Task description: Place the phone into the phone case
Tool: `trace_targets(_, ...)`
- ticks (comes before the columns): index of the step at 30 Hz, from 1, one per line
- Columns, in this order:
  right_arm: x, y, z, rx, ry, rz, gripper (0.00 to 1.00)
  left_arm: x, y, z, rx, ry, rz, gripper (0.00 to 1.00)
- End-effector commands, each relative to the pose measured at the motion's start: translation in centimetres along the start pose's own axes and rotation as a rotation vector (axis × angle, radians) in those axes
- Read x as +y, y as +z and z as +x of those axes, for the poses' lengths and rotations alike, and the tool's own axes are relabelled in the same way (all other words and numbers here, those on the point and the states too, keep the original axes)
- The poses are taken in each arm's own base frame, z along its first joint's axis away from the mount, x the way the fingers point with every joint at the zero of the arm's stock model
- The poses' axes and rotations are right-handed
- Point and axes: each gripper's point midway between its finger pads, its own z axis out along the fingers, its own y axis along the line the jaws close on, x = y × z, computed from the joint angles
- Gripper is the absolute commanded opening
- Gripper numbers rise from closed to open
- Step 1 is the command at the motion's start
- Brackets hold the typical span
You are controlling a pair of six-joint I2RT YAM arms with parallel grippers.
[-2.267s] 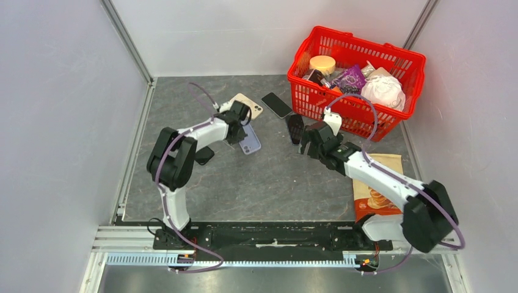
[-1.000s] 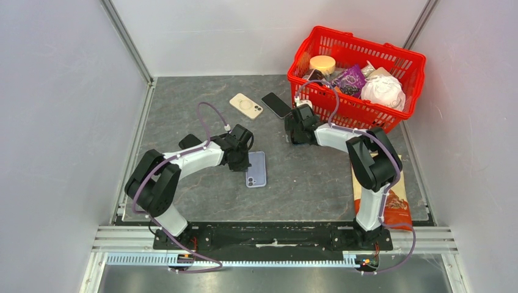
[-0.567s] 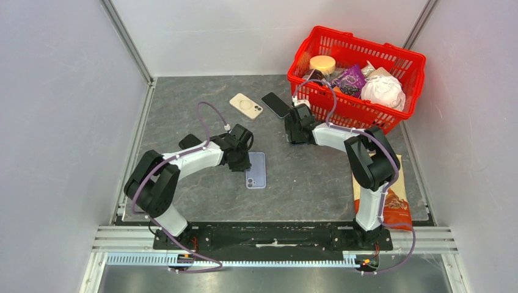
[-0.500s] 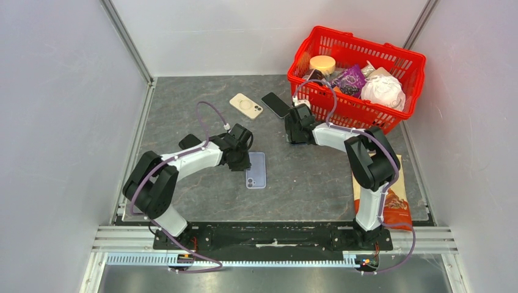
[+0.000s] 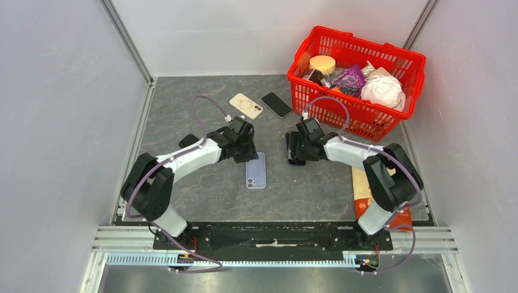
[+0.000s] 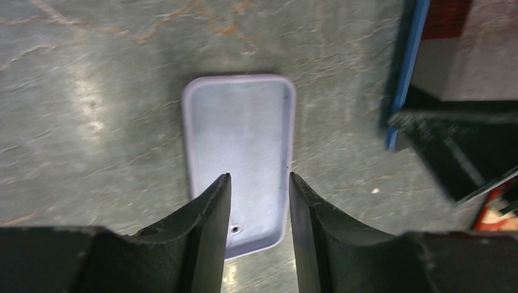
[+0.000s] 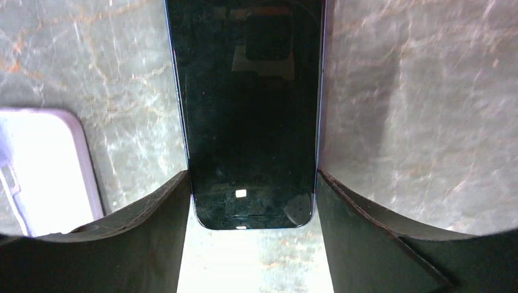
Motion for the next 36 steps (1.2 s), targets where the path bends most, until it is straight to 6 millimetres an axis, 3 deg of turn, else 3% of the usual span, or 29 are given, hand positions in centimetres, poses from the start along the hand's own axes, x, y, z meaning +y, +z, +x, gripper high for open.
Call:
trace_targets(1,1.4,-1.8,2.6,0.061,0.074,-0.092,0.44,-5.1,0.8,-2.3,-0.015,-0.066,0.159,0.47)
trace_targets(6,1.8,-2.3,4.3,0.09,0.102,-0.148,0.44,-8.0,2.7,-3.2,0.016,-0.097,0.23,0.48)
trace_targets(14,2.3,-2.7,5.4,0.104,0.128,-0.2,0.44,-10.4,5.4,-2.9,0.09,-0.118,0.303,0.48)
trace_targets(36,2.6,-2.2,6.3,0.128,0.123,-0.212,0.44,-11.9,8.9,-0.5,0.171,-0.067,0.281,0.48)
